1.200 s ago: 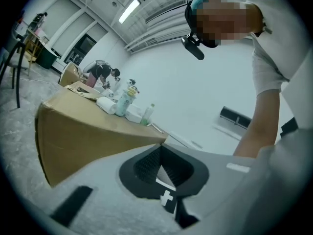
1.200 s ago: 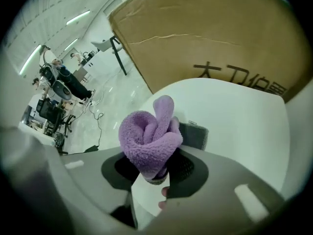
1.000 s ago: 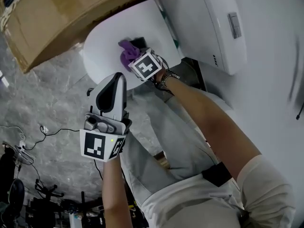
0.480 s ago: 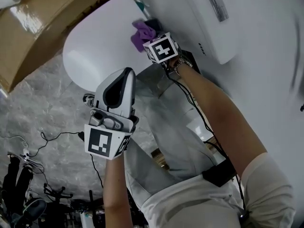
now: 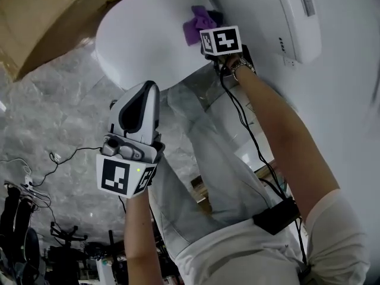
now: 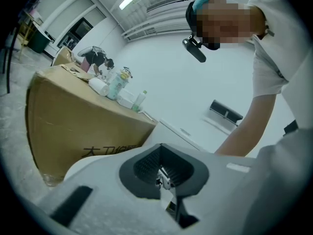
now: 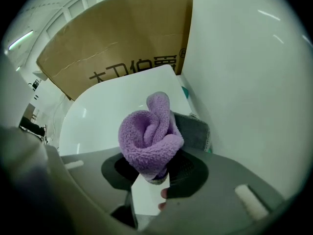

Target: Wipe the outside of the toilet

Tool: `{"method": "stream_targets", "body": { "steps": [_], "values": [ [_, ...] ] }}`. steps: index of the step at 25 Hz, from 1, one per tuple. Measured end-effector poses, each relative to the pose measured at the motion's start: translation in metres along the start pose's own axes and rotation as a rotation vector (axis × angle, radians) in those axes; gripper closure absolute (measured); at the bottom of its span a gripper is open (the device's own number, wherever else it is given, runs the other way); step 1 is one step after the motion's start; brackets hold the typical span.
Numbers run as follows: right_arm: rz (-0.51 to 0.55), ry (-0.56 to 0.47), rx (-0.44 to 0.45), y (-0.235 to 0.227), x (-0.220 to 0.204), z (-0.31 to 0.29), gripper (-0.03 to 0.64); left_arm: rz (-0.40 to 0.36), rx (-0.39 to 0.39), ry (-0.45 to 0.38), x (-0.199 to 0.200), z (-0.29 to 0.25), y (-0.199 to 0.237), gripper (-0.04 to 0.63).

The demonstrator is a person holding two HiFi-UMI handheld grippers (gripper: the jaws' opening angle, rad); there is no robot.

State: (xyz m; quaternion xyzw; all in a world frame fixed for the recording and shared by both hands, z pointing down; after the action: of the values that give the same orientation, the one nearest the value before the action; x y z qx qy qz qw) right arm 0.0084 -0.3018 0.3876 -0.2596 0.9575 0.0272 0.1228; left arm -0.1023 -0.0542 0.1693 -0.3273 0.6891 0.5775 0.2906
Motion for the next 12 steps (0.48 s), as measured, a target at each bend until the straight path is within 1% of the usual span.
{"method": "stream_targets", "body": {
  "steps": [2,7,12],
  "values": [
    [-0.013,-0.002,0.004,0.019,-0.002,0.0,0.486,0.001,0.022,-0.003,0.004,0.023,0.017,0.591],
    [0.012,0.003,0.03,0.079,-0.011,-0.007,0.486,0.003,0.065,-0.025,0.012,0.069,0.045,0.591],
    [0.03,0.011,0.045,0.13,-0.018,-0.011,0.486,0.002,0.067,-0.037,0.02,0.102,0.059,0.591]
  ]
}}
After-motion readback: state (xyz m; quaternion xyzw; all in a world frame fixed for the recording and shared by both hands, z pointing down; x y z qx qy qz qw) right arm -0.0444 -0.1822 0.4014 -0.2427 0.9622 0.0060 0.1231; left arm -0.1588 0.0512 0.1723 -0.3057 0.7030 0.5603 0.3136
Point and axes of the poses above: the fingertips, and each gripper's own axes: z backward along the fingers, y to its left, x out of its top, the point moved 5 cm from there along z, backward along the fingers
